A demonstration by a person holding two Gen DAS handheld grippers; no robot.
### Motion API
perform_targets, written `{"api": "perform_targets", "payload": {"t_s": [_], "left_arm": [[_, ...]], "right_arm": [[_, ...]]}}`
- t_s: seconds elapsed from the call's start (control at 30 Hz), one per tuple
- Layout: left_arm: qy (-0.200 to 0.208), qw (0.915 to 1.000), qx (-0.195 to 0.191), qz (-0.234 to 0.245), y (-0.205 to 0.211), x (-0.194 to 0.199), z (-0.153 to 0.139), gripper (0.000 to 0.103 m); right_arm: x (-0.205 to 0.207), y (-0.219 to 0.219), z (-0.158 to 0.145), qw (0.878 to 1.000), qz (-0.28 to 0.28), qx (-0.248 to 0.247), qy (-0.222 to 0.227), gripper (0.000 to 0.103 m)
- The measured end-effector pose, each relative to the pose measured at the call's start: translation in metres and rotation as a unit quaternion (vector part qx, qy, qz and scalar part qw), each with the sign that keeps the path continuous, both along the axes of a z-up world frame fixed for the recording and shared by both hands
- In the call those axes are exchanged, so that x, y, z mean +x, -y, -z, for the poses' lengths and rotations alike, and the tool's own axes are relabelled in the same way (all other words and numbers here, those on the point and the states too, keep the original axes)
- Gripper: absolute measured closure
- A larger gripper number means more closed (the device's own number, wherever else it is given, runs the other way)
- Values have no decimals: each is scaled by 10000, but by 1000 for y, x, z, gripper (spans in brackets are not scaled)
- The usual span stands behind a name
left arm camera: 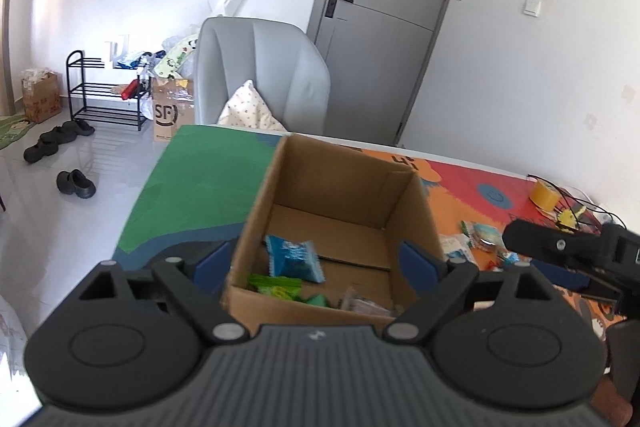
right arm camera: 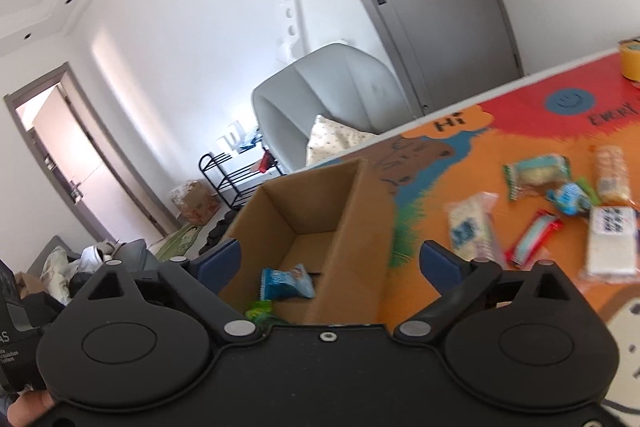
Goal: Organize snacks
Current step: 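Open the left tool over the box while the right tool releases the green pack inside, then move both tools back over the remaining snacks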
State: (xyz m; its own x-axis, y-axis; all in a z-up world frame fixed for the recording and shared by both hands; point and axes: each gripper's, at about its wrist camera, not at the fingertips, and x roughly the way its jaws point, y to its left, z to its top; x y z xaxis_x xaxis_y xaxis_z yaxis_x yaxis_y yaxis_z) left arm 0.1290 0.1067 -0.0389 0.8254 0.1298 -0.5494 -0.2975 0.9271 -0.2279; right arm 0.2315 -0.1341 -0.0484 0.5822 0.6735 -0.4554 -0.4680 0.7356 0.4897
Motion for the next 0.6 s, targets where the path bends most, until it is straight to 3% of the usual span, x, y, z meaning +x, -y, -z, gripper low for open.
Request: {"api": "perform_targets", "payload": {"t_s": [0.6], "left_arm": [[-133, 9967, 161, 780, 73, 11, 5, 11]], "right_arm": [[-7, 83, 26, 9970, 692, -19, -331, 0]]}}
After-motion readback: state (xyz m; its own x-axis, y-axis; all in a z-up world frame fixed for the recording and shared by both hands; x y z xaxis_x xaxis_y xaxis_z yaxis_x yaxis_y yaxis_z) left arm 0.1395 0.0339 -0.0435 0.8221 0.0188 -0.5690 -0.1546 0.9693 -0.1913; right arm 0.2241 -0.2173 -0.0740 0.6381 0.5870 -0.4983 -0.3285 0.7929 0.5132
